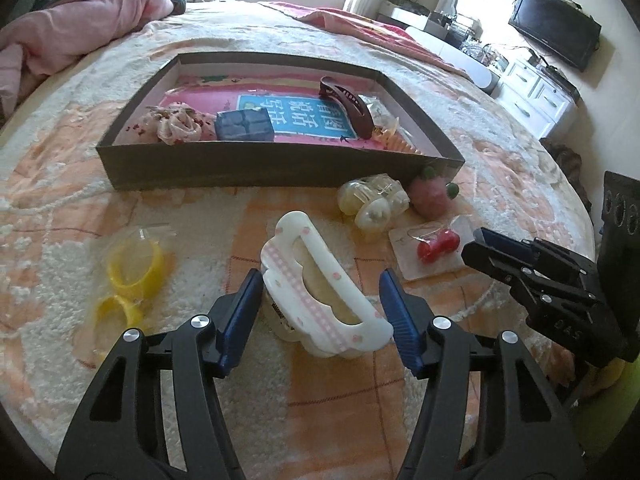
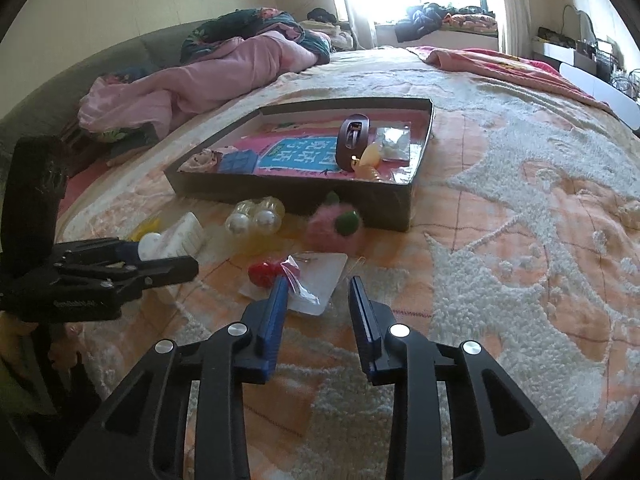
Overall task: Organize jewelry
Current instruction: 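Grasp the white claw clip with the left tool while the right tool grasps the bagged red-bead hair tie, then carry the claw clip into the tray with the left tool while the right tool carries the red-bead bag there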
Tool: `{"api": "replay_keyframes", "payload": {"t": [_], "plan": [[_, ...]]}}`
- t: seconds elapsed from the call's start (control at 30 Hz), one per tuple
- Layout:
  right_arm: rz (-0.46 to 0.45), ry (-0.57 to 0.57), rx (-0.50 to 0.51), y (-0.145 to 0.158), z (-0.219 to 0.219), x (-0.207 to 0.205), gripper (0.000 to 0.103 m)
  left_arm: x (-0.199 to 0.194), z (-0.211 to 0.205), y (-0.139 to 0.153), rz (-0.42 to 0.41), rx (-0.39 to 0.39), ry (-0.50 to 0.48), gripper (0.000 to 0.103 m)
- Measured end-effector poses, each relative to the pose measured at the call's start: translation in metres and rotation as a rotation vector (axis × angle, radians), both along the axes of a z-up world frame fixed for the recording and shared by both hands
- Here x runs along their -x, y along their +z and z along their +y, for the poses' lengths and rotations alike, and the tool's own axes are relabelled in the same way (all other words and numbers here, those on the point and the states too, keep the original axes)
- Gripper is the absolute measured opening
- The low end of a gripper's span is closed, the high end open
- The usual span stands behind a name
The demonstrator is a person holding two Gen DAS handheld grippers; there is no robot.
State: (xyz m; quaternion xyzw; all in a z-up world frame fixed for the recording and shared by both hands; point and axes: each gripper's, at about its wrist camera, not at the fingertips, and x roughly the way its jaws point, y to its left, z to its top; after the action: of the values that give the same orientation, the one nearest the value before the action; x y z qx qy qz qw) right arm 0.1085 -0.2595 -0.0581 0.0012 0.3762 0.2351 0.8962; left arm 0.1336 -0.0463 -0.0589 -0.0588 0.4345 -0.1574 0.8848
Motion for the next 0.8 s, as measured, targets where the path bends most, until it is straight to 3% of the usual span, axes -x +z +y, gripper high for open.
{"api": "replay_keyframes", "payload": {"t": [0.47, 0.8], "plan": [[-0.035, 0.082, 0.02, 0.011, 0.021, 0.026, 0.023, 0.012, 0.017, 0.021, -0.066, 0.006, 0.03, 0.051], [-0.078, 0.057, -0.007, 0.027, 0.022, 0.019, 0.023, 0.013, 0.029, 0.034, -0.108, 0.014, 0.06, 0.051]]}}
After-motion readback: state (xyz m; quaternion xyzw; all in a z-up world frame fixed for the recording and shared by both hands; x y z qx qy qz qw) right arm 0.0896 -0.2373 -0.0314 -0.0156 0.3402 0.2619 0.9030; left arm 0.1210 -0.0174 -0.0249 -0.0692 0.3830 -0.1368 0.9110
